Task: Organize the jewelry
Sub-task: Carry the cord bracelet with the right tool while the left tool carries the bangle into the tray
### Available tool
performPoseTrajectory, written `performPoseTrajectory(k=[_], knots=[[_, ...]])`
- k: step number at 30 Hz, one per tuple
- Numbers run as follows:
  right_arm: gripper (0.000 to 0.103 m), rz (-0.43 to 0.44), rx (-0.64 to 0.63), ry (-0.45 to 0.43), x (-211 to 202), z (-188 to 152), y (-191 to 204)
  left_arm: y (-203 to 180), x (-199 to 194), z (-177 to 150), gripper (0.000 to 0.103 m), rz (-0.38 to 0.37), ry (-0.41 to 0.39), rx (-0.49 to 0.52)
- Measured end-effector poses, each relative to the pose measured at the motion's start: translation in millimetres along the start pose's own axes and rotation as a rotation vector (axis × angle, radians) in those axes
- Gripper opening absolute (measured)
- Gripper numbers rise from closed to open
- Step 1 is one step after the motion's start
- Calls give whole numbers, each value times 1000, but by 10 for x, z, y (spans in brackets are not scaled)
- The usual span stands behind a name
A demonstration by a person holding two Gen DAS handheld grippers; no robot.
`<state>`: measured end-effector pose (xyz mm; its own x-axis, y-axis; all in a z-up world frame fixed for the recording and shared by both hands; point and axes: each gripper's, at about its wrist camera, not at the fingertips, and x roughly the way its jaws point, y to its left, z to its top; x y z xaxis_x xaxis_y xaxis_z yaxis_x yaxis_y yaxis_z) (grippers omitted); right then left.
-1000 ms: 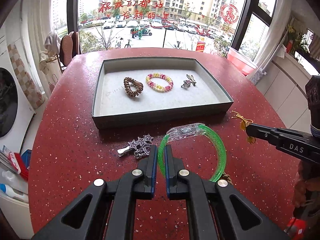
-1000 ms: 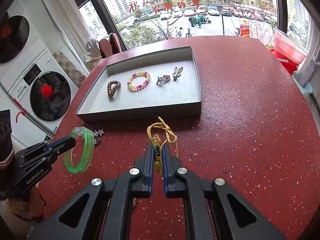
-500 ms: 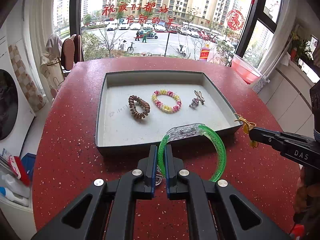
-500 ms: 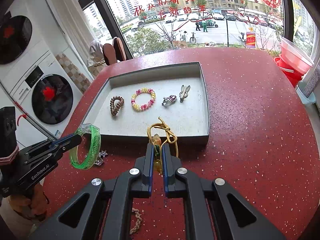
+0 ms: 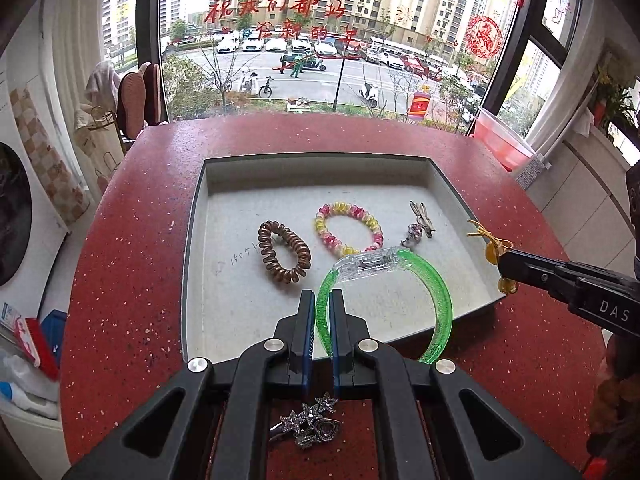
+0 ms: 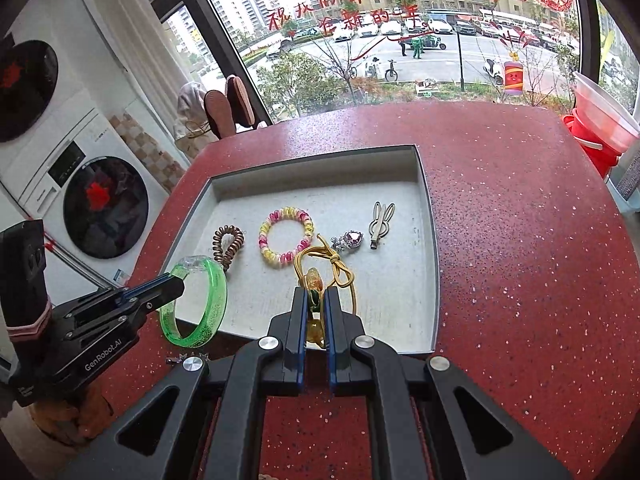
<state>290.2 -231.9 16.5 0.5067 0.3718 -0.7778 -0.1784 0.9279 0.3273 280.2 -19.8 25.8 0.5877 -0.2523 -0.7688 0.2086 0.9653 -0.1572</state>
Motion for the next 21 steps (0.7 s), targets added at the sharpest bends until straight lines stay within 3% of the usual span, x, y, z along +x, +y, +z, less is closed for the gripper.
performPoseTrajectory(k=[13, 21], knots=[[9, -40, 60, 81, 568, 222, -225, -2, 525, 199, 25, 43, 103, 18], [9, -95, 53, 98, 719, 164, -288, -65, 725, 233, 25, 112, 109, 64]])
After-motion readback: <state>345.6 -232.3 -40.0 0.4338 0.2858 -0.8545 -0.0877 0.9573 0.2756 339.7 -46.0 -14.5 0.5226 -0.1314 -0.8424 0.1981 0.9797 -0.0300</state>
